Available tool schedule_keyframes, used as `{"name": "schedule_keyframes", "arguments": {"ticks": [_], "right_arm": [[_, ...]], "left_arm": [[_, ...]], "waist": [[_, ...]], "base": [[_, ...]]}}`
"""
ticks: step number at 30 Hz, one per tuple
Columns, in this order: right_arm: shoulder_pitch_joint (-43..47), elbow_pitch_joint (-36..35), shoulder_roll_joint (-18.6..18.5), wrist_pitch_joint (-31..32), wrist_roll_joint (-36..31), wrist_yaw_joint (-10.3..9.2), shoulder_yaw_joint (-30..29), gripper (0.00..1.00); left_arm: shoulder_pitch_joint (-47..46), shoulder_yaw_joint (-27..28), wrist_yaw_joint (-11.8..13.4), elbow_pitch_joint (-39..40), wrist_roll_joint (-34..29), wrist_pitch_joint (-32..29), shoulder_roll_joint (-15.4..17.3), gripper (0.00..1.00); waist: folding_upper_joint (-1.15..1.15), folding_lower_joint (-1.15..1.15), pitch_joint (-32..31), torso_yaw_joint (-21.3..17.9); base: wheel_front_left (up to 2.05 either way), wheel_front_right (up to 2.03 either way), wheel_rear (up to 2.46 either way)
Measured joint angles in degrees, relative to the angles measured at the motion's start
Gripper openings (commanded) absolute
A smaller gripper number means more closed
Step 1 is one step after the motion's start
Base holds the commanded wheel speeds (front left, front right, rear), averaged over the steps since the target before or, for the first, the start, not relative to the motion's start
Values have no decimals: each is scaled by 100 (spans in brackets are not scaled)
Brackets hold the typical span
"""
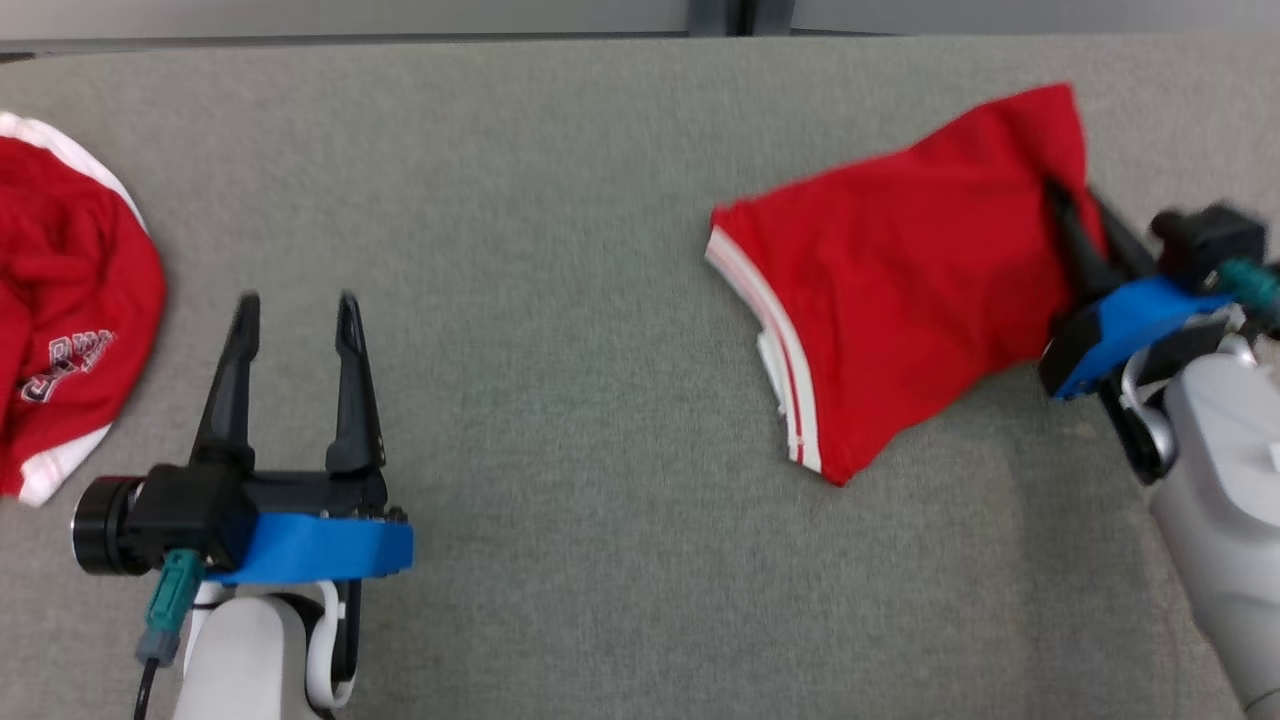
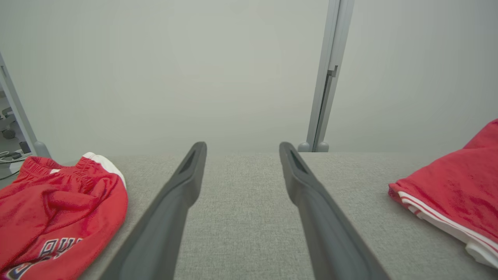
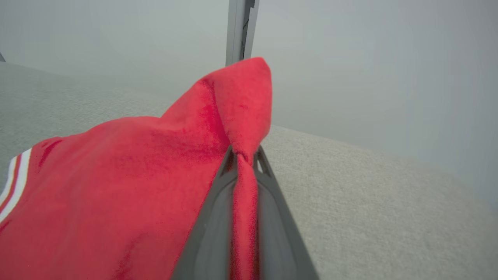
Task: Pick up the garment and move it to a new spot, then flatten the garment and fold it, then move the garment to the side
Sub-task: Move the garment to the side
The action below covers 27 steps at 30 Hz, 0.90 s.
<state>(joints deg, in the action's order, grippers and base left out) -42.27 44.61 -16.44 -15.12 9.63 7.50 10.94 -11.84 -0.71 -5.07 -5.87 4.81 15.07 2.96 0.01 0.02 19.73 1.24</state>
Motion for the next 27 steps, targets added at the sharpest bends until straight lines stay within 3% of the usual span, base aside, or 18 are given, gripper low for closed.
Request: {"name": "schedule_keyframes", "arguments": {"ticks": [7, 18, 27], "right_arm": [[-826, 41, -605, 1, 172, 0, -43, 0], [-1627, 187, -1386, 22, 452, 0, -80, 0], [-2500, 633, -1636, 252, 537, 0, 277, 0]], "left_arm": [[-383, 70, -57, 331, -130, 0, 71, 100], [-456, 212, -101, 1149, -342, 0, 505, 100], [-459, 270, -101, 1669, -386, 0, 695, 100]], "waist": [[1, 1, 745, -386], [0, -1, 1578, -1227], [0, -1, 1951, -1423]], "base": [[0, 0, 0], [0, 0, 0], [0, 0, 0]]}}
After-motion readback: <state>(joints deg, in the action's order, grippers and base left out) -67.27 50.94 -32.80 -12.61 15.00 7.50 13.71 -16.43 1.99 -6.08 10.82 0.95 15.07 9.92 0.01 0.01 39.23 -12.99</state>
